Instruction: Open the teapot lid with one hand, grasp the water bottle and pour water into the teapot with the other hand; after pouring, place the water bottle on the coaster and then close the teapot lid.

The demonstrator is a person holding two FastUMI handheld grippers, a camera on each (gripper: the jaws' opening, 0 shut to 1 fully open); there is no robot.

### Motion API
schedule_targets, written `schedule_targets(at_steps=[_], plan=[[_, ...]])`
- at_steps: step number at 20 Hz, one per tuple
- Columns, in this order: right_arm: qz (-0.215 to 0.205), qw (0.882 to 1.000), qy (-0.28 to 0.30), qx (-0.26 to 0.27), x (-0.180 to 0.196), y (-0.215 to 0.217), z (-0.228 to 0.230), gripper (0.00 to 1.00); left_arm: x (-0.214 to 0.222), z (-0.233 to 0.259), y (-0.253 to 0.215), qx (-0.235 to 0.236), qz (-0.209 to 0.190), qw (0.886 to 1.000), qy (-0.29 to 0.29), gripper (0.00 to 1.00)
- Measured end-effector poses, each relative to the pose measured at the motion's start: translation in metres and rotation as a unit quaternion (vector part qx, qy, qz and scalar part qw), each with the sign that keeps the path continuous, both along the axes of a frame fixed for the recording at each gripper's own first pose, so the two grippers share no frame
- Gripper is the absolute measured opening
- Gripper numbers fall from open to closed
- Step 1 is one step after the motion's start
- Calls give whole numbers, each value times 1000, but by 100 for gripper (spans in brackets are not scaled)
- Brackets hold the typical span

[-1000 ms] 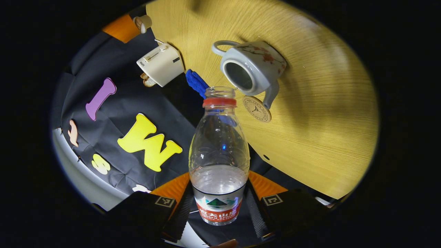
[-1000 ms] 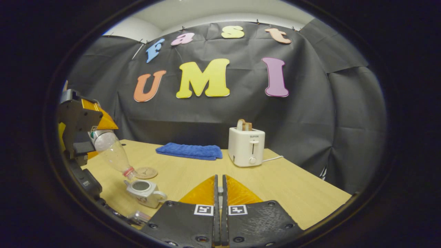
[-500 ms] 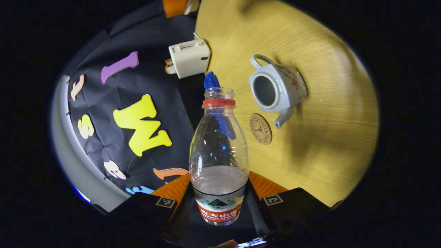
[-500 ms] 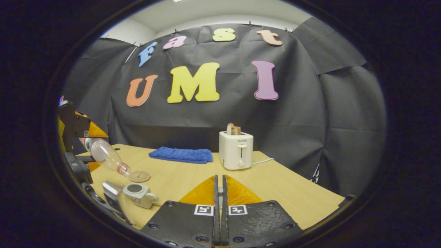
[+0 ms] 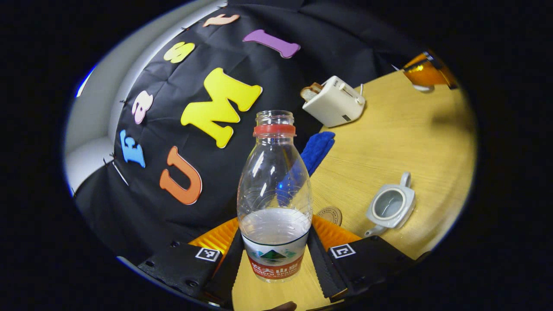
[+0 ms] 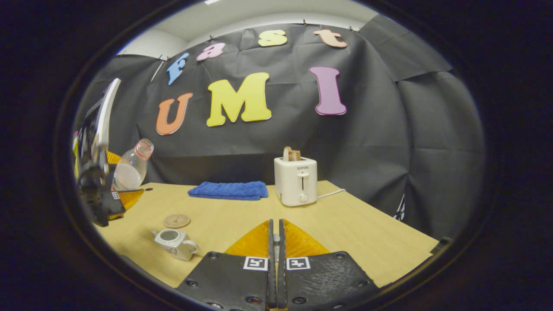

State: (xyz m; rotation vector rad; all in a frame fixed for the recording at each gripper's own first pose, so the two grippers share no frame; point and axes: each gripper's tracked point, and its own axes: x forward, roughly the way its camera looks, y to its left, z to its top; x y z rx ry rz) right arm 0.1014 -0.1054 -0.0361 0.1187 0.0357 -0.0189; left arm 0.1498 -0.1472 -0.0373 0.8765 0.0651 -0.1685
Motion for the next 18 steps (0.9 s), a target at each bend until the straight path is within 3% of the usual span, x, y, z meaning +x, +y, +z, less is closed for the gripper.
schedule_targets(at_steps=[5,11,18], plan=[[0,1000,0,-2,1,1,-1,1,13,3,-3,-140,-10,990,-15,77],[1,1000,1,-7,2,5,-2,1,34,-9,-18,-334,-22,942,14,78],[5,1000,11,-7,8,7,-12,1,78,-17,-14,-381,-9,924,13,80]])
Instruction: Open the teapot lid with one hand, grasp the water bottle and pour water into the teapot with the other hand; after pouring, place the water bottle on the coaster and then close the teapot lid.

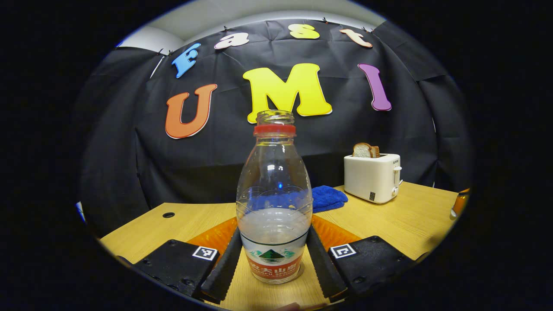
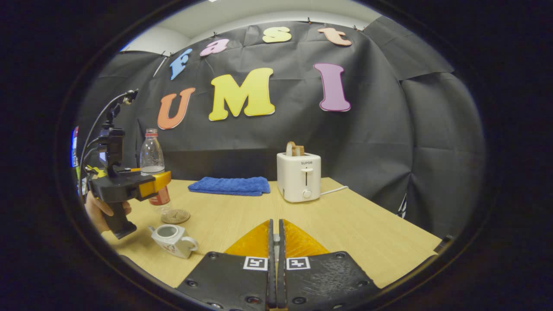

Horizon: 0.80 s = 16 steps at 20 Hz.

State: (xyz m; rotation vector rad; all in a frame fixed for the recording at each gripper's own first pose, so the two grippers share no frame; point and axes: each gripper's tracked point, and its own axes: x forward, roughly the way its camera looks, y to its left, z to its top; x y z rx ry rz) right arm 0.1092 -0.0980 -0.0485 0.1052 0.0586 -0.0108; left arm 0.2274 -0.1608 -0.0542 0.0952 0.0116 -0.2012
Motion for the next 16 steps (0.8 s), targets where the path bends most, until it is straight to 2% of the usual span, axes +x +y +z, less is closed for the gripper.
schedule_targets(at_steps=[7,9,16], plan=[[2,1000,12,-1,9,1,-10,1,27,-24,4,-34,18,999,18,80],[1,1000,16,0,12,0,-13,1,29,-31,-2,-41,10,999,28,81],[5,1000,27,-2,18,5,-20,1,27,-45,0,-37,6,998,50,82]])
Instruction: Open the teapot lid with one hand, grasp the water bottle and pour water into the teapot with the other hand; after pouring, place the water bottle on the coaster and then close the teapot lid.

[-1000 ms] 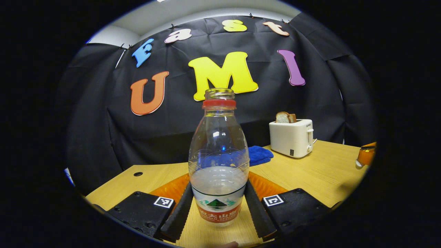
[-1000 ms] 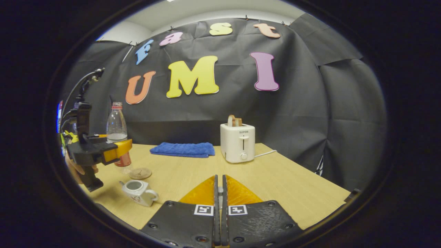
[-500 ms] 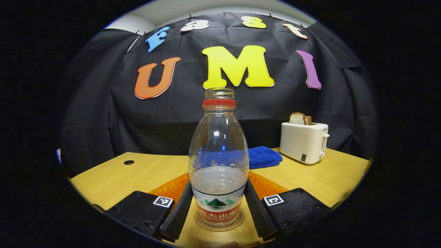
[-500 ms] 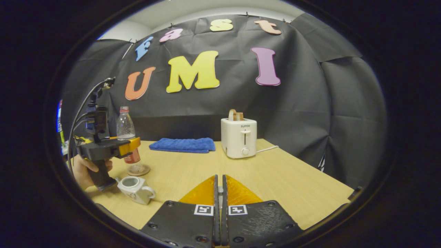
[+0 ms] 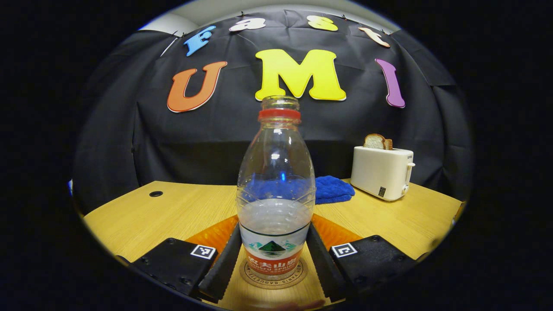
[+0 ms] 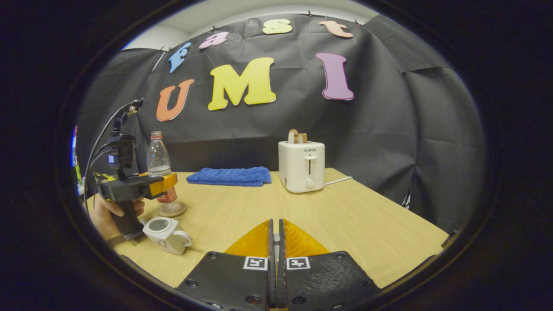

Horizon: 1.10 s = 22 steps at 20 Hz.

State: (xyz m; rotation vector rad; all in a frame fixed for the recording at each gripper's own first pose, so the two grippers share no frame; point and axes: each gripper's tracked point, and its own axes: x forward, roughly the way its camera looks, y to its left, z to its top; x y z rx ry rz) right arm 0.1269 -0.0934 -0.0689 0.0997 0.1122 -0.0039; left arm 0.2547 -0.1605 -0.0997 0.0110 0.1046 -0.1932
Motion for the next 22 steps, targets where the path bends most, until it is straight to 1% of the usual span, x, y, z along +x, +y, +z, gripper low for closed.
schedule_targets(at_steps=[4,8,11,14,18,22], plan=[[-2,1000,1,-1,1,-1,-1,1,-10,-10,-6,3,-19,1000,13,82],[-2,1000,1,-7,1,2,-1,1,-23,-11,-7,19,-29,999,4,84],[0,1000,-2,-14,0,7,0,1,-29,-13,-8,21,-35,999,0,85],[1,1000,-4,-17,0,8,2,1,-30,-13,-6,18,-33,999,-2,85],[-2,1000,-2,-17,0,4,0,1,-30,-14,-2,36,-21,999,-1,86],[0,1000,-1,-15,0,6,0,1,-32,-12,0,33,-21,999,-6,87]])
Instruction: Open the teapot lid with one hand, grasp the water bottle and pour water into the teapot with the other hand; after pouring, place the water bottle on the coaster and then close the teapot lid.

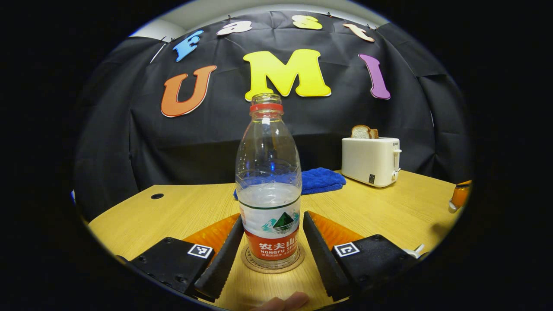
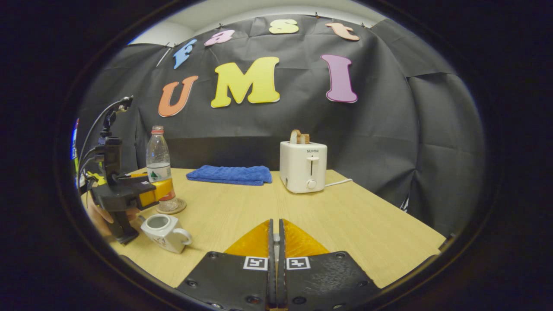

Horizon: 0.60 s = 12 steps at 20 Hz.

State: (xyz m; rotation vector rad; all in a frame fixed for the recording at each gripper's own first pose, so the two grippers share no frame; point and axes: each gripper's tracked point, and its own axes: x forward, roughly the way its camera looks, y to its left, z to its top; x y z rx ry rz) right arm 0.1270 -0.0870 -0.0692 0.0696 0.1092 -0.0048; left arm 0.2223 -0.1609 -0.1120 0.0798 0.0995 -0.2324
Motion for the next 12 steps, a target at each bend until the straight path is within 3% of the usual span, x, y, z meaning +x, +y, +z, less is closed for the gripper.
schedule_targets(at_steps=[3,5,12], plan=[[-1,1000,-3,-2,-1,-1,2,1,-4,2,1,-8,-6,1000,-2,89],[4,1000,-2,1,0,2,1,1,-8,5,2,-10,-3,1000,-13,99],[9,1000,-12,1,-4,9,9,1,-34,7,19,-25,17,999,-20,99]])
